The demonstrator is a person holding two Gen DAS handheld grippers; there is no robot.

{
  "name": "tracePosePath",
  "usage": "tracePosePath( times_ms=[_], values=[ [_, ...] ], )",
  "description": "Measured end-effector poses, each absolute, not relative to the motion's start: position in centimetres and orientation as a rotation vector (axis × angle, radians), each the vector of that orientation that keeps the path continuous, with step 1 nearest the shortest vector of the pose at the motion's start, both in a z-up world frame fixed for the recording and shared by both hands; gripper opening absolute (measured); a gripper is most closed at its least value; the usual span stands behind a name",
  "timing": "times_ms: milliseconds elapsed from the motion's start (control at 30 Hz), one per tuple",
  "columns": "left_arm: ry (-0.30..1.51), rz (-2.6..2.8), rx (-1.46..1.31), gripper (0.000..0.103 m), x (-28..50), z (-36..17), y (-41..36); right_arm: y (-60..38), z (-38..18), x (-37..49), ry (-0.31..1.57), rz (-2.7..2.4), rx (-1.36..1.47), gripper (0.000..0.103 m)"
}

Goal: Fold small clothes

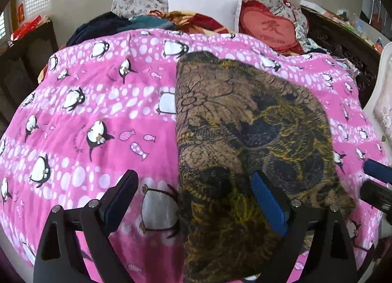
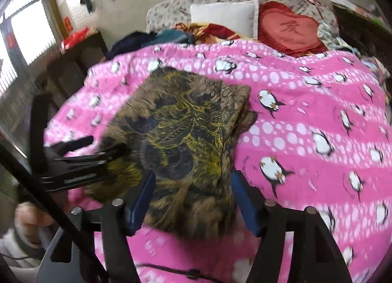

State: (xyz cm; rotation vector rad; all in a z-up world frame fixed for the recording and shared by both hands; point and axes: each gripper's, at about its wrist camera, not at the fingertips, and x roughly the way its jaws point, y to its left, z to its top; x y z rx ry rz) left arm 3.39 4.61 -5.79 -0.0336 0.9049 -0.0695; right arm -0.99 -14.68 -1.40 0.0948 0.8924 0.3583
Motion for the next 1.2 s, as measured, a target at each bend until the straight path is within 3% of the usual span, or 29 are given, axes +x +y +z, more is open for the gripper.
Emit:
tracePosePath(
  times_ms=[167, 300, 700, 1200],
  values=[
    [0.849, -0.074, -0.025, 0.093, 2.0, -3.9, 4.5, -16.6, 2.7, -5.1, 0.868, 0.386, 0.107, 0.087],
    [0.831, -0.076, -0.039, 0.093, 1.1, -3.0, 4.3, -16.7, 3.6, -6.3, 0.825, 0.334, 0.077, 0.089],
    [0.821, -0.022, -0.024, 0.094, 0.5, -2.6, 4.9, -12.8, -1.1, -1.6, 0.816, 0.205, 0.089, 0.089],
    [0.819, -0.017, -0.01, 0.094, 1.3, -2.6, 4.5, -13.2, -0.4, -0.3, 0.789, 0.16, 0.089, 0.093]
  ],
)
